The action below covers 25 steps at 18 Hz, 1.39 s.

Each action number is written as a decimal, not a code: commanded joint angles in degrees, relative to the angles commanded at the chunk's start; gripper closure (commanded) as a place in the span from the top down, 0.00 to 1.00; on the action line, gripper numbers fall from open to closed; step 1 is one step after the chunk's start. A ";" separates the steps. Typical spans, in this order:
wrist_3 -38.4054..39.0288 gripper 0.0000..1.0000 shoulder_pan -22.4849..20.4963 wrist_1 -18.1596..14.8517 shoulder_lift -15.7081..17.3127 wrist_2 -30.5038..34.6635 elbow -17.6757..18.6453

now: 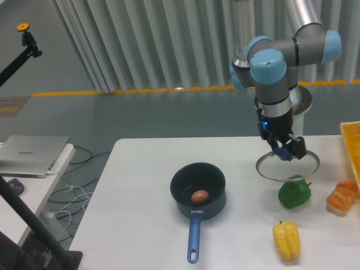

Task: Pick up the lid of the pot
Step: 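Lift the glass lid by its knob up and away from the saucepan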

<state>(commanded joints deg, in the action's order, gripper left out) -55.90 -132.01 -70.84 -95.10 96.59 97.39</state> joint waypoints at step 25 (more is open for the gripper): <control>-11.34 0.38 -6.07 -4.92 0.00 -0.09 -3.52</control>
<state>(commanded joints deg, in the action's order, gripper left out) -67.24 -138.08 -75.76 -95.10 96.50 93.87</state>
